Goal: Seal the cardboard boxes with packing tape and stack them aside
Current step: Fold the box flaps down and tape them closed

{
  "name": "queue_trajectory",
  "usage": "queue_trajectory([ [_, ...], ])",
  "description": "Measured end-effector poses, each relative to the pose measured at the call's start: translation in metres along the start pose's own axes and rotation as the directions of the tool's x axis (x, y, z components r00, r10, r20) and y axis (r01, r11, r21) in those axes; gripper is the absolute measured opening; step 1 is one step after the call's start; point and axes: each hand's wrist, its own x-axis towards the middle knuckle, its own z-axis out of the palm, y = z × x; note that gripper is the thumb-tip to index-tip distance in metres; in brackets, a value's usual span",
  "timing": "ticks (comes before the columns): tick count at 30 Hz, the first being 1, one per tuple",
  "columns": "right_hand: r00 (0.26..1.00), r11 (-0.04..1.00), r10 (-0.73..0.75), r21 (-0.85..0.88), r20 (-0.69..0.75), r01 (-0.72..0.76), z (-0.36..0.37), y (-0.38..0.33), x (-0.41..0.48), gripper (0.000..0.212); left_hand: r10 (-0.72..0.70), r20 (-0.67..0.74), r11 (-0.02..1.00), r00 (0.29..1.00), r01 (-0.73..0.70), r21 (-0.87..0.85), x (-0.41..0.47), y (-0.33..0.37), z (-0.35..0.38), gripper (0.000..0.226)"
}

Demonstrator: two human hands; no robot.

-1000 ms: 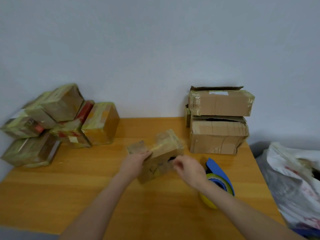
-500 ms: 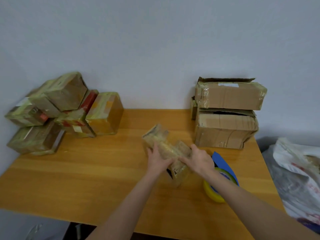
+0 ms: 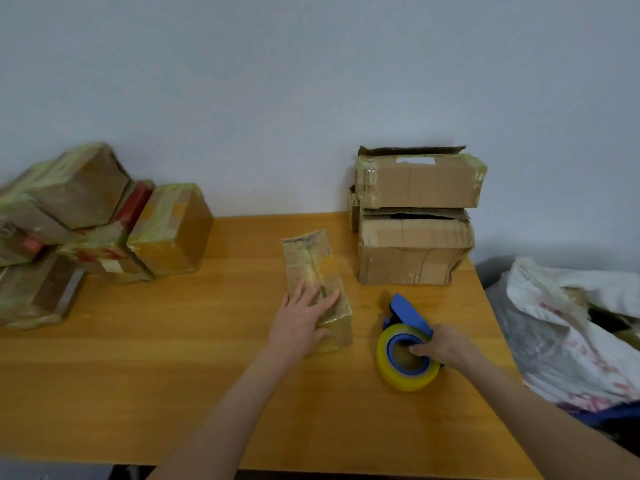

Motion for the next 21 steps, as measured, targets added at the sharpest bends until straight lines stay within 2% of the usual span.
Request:
queue_trajectory([
  [3, 0.999, 0.995, 0.028, 0.097, -0.019, -0.026, 0.001, 0.004, 0.005, 0.041, 0.016, -0.010, 1.000, 1.000, -0.016, -0.003, 0.000, -0.011, -0.001, 0.074],
  [7, 0.998, 0.986, -0.037, 0.159, -0.044, 0.044, -0.001, -0.012, 0.005, 0.042, 0.000, -0.034, 0.999, 0.999, -0.001, -0.039, -0.004, -0.015, 0.000, 0.073],
  [12, 0.996, 0.915, -0.051, 0.402, 0.074, 0.017, 0.004, -0.028, -0.003, 0.026, 0.034, 0.019, 0.999, 0.999, -0.034, -0.002, -0.002, -0.018, -0.003, 0.073],
  [13, 0.994, 0.895, -0.045, 0.447, 0.100, -0.004, 0.006, -0.030, -0.003, 0.031, 0.039, 0.018, 0.999, 0.999, -0.039, -0.003, -0.003, -0.019, -0.002, 0.073],
  [16, 0.992, 0.832, -0.035, 0.553, 0.122, -0.039, 0.008, -0.030, -0.005, 0.073, 0.050, 0.016, 0.999, 0.999, -0.050, -0.010, -0.007, -0.026, -0.002, 0.073],
  [17, 0.989, 0.826, -0.052, 0.562, 0.136, -0.034, 0.005, -0.030, -0.007, 0.077, 0.046, 0.016, 0.999, 0.999, -0.046, -0.007, -0.009, -0.028, -0.003, 0.072],
  [20, 0.976, 0.833, -0.205, 0.537, 0.077, 0.133, -0.011, -0.031, -0.020, 0.059, 0.027, 0.011, 1.000, 1.000, -0.027, -0.001, -0.012, -0.030, -0.008, 0.070],
  [21, 0.962, 0.832, -0.271, 0.509, 0.028, 0.220, -0.020, -0.032, -0.027, 0.062, 0.017, -0.027, 0.999, 0.999, -0.018, -0.046, -0.012, -0.029, -0.009, 0.070],
])
